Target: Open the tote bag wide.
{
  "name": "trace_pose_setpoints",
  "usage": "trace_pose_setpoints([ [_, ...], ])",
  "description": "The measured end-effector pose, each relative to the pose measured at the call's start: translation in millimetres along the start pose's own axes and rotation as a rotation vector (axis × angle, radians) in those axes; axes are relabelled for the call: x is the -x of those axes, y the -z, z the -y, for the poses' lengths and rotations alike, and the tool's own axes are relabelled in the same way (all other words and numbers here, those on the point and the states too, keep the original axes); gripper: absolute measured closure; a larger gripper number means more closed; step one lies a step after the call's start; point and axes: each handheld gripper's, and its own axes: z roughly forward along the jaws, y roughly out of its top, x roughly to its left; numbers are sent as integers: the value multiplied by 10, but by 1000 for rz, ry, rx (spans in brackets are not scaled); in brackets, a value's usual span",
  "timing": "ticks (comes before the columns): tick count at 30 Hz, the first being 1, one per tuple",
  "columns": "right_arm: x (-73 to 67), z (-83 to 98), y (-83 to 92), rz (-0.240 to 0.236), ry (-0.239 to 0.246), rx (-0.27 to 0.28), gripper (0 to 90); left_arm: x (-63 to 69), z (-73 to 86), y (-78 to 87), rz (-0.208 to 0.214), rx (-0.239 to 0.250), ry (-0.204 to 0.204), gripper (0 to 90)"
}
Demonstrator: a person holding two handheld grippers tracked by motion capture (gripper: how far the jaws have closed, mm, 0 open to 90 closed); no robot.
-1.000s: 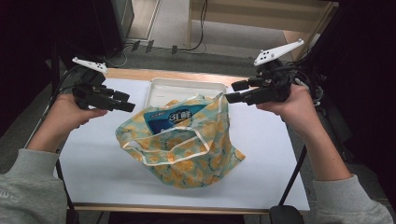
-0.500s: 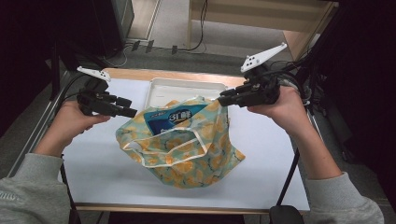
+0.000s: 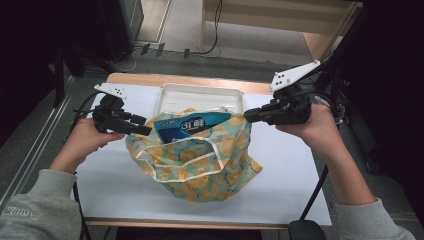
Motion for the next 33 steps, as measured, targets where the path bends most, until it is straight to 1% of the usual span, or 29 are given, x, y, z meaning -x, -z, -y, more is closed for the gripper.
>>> trace_pose_setpoints([
  [1, -2, 73, 17, -3, -7, 19, 866, 0, -7, -17, -6, -10, -4, 387],
  [2, -2, 73, 17, -3, -7, 19, 866, 0, -7, -17, -6, -10, -4, 388],
  [3, -6, 95, 20, 0, -5, 24, 866, -8, -10, -35, -5, -11, 7, 388],
  [4, -22, 149, 31, 2, -4, 33, 866, -21, -18, -54, -14, -23, 20, 393],
  [5, -31, 174, 39, 2, -6, 38, 866, -27, -21, -63, -24, -28, 23, 394],
  [6, -31, 174, 39, 2, -6, 38, 866, -27, -21, -63, -24, -28, 23, 396],
  [7, -44, 233, 63, 7, -9, 47, 866, -32, -23, -81, -18, -33, 28, 398],
  [9, -51, 281, 84, 11, -16, 55, 866, -33, -25, -86, -21, -41, 26, 406],
  [10, -50, 310, 95, 11, -17, 59, 866, -30, -27, -104, -18, -57, 39, 433],
  [11, -53, 338, 104, 14, -24, 62, 866, -26, -28, -108, -7, -74, 49, 490],
  [12, -53, 338, 104, 14, -24, 62, 866, -26, -28, -108, -7, -74, 49, 563],
  [13, -53, 403, 125, 17, -32, 69, 866, -7, -29, -108, 2, -86, 67, 695],
  [14, -53, 403, 125, 17, -32, 69, 866, 6, -31, -105, 8, -89, 69, 695],
  [15, -54, 463, 140, 26, -39, 75, 866, 42, -35, -93, 9, -87, 65, 820],
  [16, -54, 463, 140, 26, -39, 75, 866, 62, -37, -82, 14, -82, 58, 820],
  [17, -51, 486, 141, 25, -39, 80, 865, 103, -43, -62, 27, -69, 57, 864],
  [18, -49, 559, 138, 30, -45, 88, 865, 135, -47, -45, 35, -59, 52, 897],
  [19, -49, 559, 138, 30, -45, 88, 865, 159, -50, -35, 39, -55, 49, 897],
  [20, -47, 626, 118, 31, -60, 84, 866, 199, -52, -26, 45, -47, 48, 900],
  [21, -46, 652, 106, 31, -65, 85, 866, 247, -50, -27, 46, -46, 42, 900],
  [23, -39, 688, 90, 30, -67, 86, 865, 272, -45, -30, 53, -43, 50, 899],
  [24, -33, 756, 52, 32, -78, 86, 865, 289, -38, -37, 60, -40, 50, 899],
  [25, -33, 756, 52, 32, -78, 86, 865, 304, -30, -45, 66, -39, 48, 899],
  [26, -30, 787, 32, 33, -88, 87, 865, 322, -21, -59, 63, -43, 49, 899],
  [27, -18, 856, -9, 28, -99, 96, 865, 344, -1, -94, 51, -52, 42, 898],
  [28, -15, 878, -23, 27, -104, 95, 865, 350, 10, -110, 48, -54, 44, 898],
  [29, -12, 905, -45, 30, -111, 91, 865, 350, 22, -126, 58, -52, 49, 898],
  [31, -3, 962, -93, 32, -122, 83, 863, 352, 42, -156, 61, -50, 53, 897],
  [33, 0, 981, -107, 29, -125, 82, 861, 352, 51, -175, 66, -51, 55, 897],
])
